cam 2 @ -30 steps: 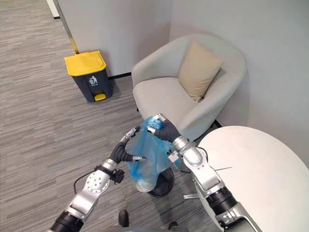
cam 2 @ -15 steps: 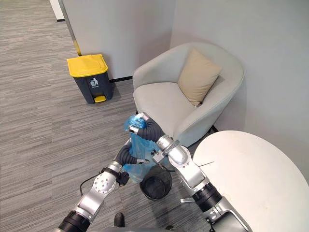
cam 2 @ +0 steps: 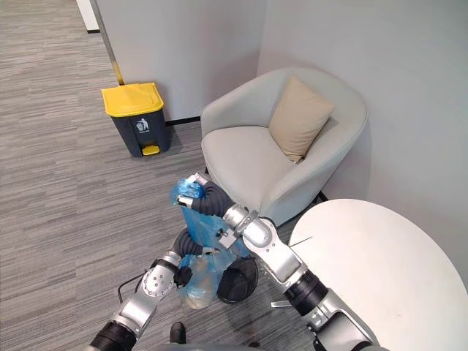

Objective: Gather rubbish on tea table into small bin, then transfer packed bag to large trash can.

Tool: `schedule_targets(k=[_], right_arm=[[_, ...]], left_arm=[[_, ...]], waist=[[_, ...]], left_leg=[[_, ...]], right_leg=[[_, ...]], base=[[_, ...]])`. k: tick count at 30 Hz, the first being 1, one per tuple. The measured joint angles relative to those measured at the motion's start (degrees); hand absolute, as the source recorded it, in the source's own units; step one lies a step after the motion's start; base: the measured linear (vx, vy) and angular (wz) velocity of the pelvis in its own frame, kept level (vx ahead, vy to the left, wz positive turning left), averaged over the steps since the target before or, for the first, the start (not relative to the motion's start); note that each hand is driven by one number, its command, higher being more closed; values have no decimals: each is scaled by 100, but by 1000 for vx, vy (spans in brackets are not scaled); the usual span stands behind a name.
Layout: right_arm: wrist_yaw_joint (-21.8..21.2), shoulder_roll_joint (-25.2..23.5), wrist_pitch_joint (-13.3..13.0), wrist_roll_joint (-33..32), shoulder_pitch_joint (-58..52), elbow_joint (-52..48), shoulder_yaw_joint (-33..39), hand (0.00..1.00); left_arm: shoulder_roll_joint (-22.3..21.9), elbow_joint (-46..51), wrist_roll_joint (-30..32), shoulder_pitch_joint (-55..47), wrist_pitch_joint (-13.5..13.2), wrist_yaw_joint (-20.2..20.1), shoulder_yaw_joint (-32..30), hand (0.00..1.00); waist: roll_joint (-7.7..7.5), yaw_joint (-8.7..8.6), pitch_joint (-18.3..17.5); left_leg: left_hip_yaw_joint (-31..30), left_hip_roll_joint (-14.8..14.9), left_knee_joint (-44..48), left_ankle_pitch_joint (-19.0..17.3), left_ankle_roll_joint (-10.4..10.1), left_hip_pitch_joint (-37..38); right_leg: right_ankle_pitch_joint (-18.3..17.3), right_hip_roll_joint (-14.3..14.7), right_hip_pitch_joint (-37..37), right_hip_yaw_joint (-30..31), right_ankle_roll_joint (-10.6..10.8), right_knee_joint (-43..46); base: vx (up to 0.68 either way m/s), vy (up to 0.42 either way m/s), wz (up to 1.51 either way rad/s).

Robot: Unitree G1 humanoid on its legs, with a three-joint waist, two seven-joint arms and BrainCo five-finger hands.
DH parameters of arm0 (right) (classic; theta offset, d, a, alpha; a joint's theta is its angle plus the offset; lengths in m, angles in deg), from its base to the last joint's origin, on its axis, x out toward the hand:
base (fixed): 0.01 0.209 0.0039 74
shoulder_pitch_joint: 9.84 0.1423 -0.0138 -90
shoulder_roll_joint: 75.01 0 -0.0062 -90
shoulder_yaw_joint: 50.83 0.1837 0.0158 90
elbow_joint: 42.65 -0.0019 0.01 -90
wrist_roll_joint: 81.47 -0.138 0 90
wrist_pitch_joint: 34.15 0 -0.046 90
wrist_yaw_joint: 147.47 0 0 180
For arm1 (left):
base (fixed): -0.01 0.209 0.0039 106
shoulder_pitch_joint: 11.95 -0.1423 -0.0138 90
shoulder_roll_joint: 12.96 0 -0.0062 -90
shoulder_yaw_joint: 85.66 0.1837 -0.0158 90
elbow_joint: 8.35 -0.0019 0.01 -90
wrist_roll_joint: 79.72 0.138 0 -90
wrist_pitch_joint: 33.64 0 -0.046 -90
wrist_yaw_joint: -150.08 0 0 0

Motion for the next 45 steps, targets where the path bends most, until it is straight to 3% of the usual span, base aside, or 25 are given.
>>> schedule_targets(k=[4,5,11,15,23,32,33,41,45], right_arm=[[8,-92,0,-105,198,94,-88,100],[8,-95,-1,-105,281,93,-183,100],[19,-267,-1,-258,344,93,-287,100],[150,-430,-4,-399,479,93,-621,100],[177,-533,-13,-809,485,91,-636,100],[119,-607,-27,-826,338,88,-625,100],[120,-605,-27,-816,307,88,-615,0],[76,-283,-198,455,-418,55,-176,0],[102,187,-300,1091,-780,-261,192,0]], left_arm=[[-5,-258,148,-19,-9,96,0,0],[12,-316,166,-20,-9,100,0,100],[2,-517,190,-23,-6,157,29,100],[-142,-532,274,201,125,360,213,100],[-240,-583,149,464,152,687,240,100],[-249,-470,45,435,161,700,69,100],[-248,-436,44,434,167,700,39,100],[-259,-11,-76,97,163,698,-490,100],[-268,20,-75,-77,157,693,-762,100]], waist=[[1,43,0],[0,44,0],[0,56,1],[3,44,3],[6,26,4],[13,25,9],[14,25,10],[26,27,19],[60,26,45]], left_leg=[[-18,15,-4,8,-12,0],[-20,19,-4,8,-13,0],[-47,30,-2,8,-14,-4],[-53,66,-2,12,-28,-4],[-45,68,0,14,-31,-4],[-45,66,-1,11,-33,-3],[-45,66,-1,11,-33,-3],[-45,58,-2,9,-34,-5],[-45,57,-3,8,-34,-5]], right_leg=[[3,12,-3,-11,-4,8],[4,15,-3,-11,-5,7],[4,27,-5,-38,-6,-3],[6,60,-10,-41,-9,-15],[5,61,-3,-31,-9,6],[2,58,-5,-29,-9,8],[1,58,-5,-29,-9,8],[-5,48,-4,-31,-2,18],[-7,47,-7,-29,0,25]], base=[[0,0,0],[0,0,0],[1,0,1],[0,0,0],[0,0,0],[0,0,0],[0,0,0],[0,0,0],[0,0,0]])
